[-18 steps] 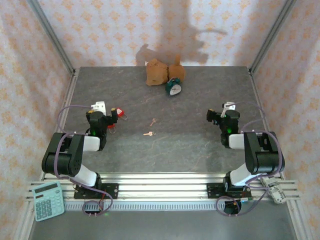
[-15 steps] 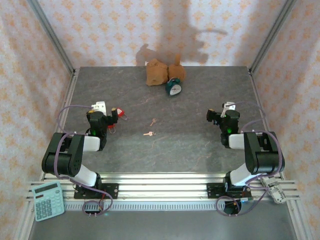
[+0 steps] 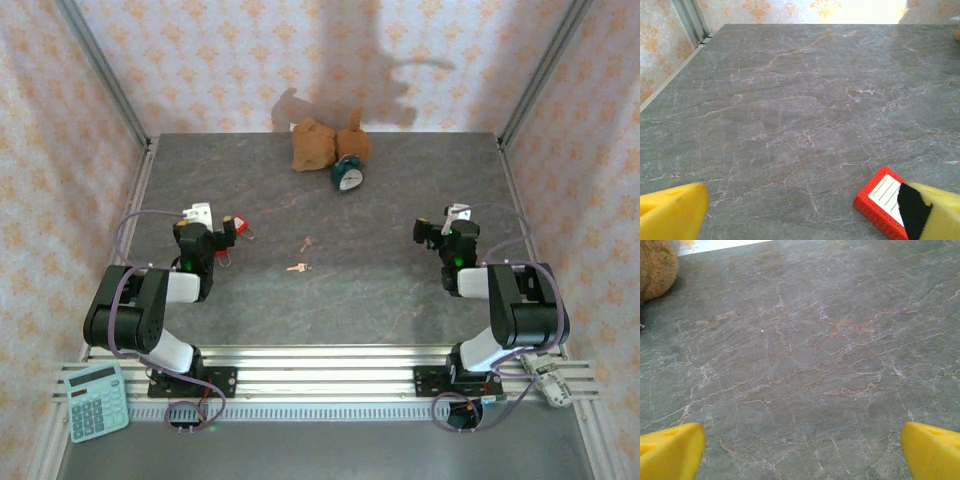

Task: Unlock with the key

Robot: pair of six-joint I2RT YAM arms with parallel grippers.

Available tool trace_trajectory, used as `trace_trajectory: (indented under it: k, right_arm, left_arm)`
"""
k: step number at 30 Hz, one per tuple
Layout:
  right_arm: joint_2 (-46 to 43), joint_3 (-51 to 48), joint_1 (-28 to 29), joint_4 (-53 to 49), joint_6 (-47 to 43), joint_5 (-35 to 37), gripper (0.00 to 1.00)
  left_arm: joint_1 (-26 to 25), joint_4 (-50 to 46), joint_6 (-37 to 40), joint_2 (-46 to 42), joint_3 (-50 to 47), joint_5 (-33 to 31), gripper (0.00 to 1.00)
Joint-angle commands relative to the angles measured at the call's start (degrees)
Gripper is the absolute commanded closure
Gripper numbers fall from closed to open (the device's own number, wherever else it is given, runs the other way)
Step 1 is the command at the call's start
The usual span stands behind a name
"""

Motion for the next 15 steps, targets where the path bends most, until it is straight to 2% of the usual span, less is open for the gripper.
trace_trajectory:
  k: [1,15]
  right_arm:
    - [-0.9,0.1,-0.3,1.0,-0.3,-0.3,0.01]
    - [-0.9,0.1,-0.3,1.0,-0.4,-0.3,0.01]
  left_arm:
    - [-0.1,1.0,0.1,0.1,0.4,-0.1,0.00]
    - [-0.2,1.2,0.3,0.1,0.3,0.1,0.00]
